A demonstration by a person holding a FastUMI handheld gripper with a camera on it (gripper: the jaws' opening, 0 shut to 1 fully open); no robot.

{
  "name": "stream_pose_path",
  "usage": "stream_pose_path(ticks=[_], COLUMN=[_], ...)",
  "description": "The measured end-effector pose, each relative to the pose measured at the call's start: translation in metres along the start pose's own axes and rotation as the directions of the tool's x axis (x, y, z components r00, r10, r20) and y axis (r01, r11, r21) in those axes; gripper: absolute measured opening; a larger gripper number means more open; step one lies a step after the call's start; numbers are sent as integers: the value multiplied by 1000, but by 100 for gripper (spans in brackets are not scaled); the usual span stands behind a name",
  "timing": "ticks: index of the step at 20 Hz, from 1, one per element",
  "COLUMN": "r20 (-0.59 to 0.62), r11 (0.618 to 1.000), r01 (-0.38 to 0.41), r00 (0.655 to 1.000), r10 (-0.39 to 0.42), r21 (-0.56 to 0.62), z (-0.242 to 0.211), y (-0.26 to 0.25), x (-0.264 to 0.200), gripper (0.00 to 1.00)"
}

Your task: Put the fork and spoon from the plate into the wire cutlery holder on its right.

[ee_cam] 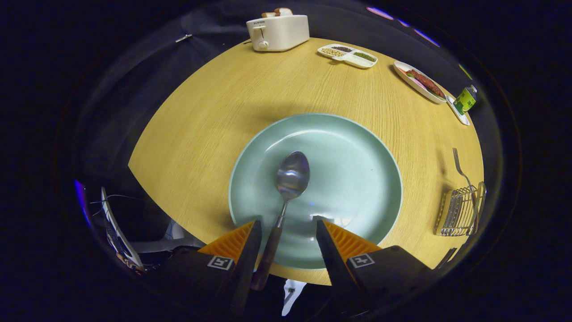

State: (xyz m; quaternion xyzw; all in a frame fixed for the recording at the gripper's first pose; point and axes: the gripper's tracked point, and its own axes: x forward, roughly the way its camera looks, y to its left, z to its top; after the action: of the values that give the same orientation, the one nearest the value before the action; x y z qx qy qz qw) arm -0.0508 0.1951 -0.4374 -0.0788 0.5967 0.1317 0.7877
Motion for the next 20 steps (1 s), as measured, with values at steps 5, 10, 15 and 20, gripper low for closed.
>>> stream_pose_path(ticks=[5, 10, 15, 20], r20=[-86, -102, -97, -41], r11=[997, 1000, 996, 990], r01=[18, 2, -91, -129], r00=[996, 995, 991, 991], r10=[-12, 0, 89, 127], r21=[80, 14, -17, -56], z=[-1, 0, 2, 26], y=[-5, -7, -5, -30], x=[13, 14, 4, -43], gripper=[56, 17, 8, 8])
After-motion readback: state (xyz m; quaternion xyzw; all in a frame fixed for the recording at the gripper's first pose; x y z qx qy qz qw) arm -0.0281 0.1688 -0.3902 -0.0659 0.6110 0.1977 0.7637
